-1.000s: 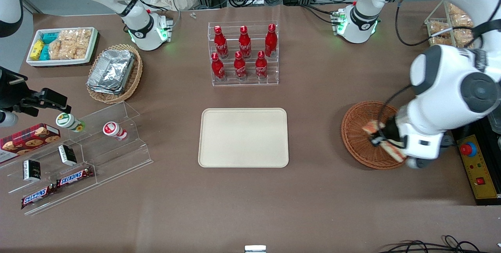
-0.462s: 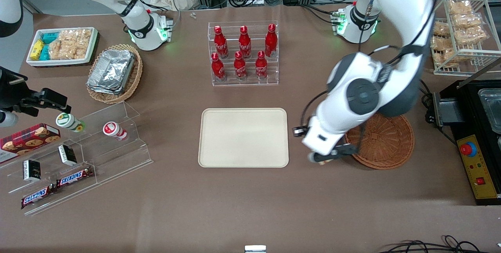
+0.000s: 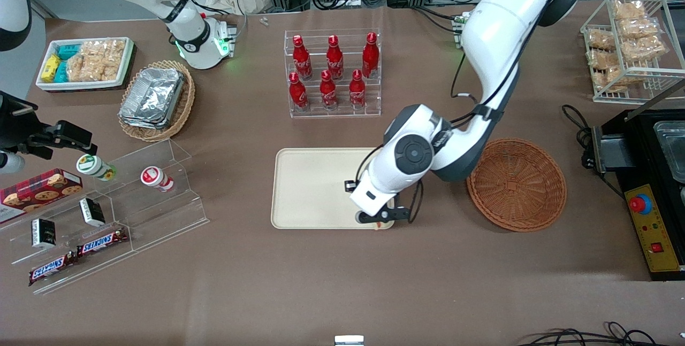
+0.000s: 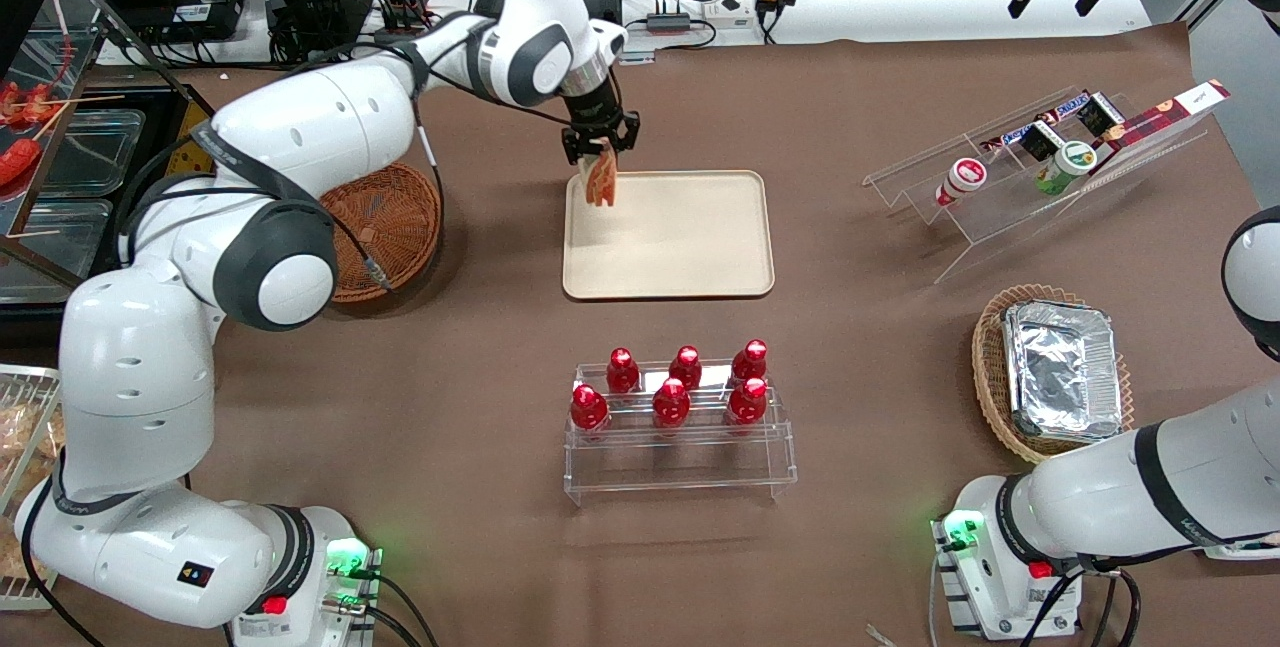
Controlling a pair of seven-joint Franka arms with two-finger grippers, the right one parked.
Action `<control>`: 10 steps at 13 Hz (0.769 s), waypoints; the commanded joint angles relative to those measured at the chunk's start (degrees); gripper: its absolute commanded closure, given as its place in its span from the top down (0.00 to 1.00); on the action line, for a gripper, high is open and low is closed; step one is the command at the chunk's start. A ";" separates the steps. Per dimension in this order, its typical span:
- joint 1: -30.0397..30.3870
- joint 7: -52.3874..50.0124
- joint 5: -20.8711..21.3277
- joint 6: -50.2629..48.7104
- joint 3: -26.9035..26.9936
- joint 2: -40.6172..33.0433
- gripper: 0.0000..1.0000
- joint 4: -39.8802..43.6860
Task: Place sandwich from basket to tray
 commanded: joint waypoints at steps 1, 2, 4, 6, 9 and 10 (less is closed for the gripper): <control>0.22 1.79 -2.10 -0.71 -0.86 1.53 0.05 -0.19; 0.31 2.75 -3.85 -1.23 -0.86 1.27 0.05 -1.78; 0.14 3.73 -4.57 -1.85 -0.95 0.74 0.06 -5.03; 0.14 8.80 -4.57 -1.24 -0.95 1.09 0.09 -7.76; 0.14 11.37 -4.04 -1.58 -0.95 0.83 0.17 -8.56; 0.22 11.99 -4.04 -1.85 -0.86 0.66 0.35 -8.56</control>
